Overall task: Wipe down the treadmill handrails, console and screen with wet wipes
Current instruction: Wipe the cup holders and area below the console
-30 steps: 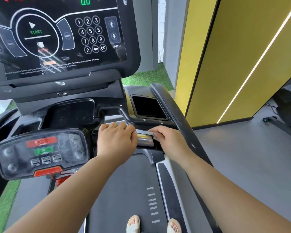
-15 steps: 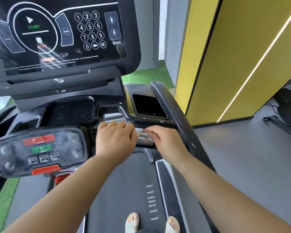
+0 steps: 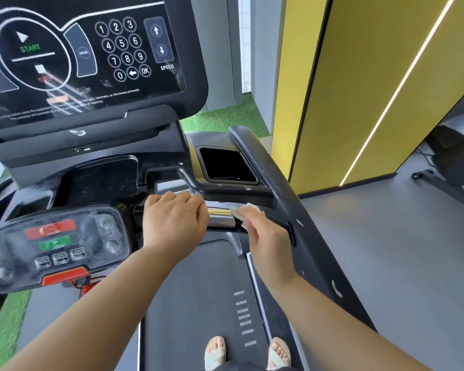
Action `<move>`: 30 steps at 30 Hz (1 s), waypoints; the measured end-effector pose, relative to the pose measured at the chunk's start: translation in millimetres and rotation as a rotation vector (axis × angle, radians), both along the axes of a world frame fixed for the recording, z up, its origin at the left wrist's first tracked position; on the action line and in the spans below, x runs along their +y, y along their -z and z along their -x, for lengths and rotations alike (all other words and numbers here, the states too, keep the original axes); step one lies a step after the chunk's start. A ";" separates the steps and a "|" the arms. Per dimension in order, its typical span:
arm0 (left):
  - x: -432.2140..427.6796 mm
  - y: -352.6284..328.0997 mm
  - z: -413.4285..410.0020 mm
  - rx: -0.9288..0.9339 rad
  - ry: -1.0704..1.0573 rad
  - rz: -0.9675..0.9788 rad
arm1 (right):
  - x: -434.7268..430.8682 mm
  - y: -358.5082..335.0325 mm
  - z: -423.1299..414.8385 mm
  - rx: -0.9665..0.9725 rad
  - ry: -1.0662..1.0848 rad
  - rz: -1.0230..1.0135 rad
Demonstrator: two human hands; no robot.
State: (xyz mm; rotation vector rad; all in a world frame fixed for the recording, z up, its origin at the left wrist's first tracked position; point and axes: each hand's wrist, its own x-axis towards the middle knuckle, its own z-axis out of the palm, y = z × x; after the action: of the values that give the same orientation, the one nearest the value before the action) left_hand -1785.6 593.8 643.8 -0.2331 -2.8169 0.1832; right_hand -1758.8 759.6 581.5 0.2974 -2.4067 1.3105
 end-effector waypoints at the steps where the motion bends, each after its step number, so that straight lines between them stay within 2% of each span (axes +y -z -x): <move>1: -0.9 -0.2 0.0 -0.020 0.002 0.006 | 5.1 8.1 -0.9 0.038 -0.007 -0.021; 5: -6.5 -6.6 -4.0 -0.159 0.039 -0.047 | 32.1 31.3 -10.6 0.031 0.130 0.005; 8: -14.8 -21.8 -5.7 -0.288 0.066 -0.213 | 27.9 27.7 -13.5 -0.076 0.252 0.111; 12: -27.6 -46.4 -7.9 -0.340 0.015 -0.344 | 1.1 16.1 -10.0 -0.080 0.306 0.128; 17: -30.6 -59.7 -1.7 -0.428 -0.045 -0.250 | -33.5 -8.5 -4.1 0.095 0.179 0.059; 21: -40.2 -65.9 9.7 -0.476 -0.066 -0.274 | -76.7 -40.3 0.3 0.215 -0.117 -0.059; 23: -43.9 -69.6 10.6 -0.497 -0.039 -0.276 | -70.2 -39.6 8.7 0.164 -0.123 -0.080; 27: -44.9 -71.6 10.6 -0.514 0.018 -0.265 | -20.2 -27.8 18.1 -0.081 0.093 -0.131; 30: -41.5 -69.1 14.5 -0.510 0.049 -0.221 | -37.2 -38.6 20.4 -0.165 0.119 -0.154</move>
State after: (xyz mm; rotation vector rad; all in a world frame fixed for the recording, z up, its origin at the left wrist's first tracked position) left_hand -1800.1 552.4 712.9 -0.3377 -3.2939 -0.2339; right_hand -1779.2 722.4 620.1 0.0879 -2.6249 1.1409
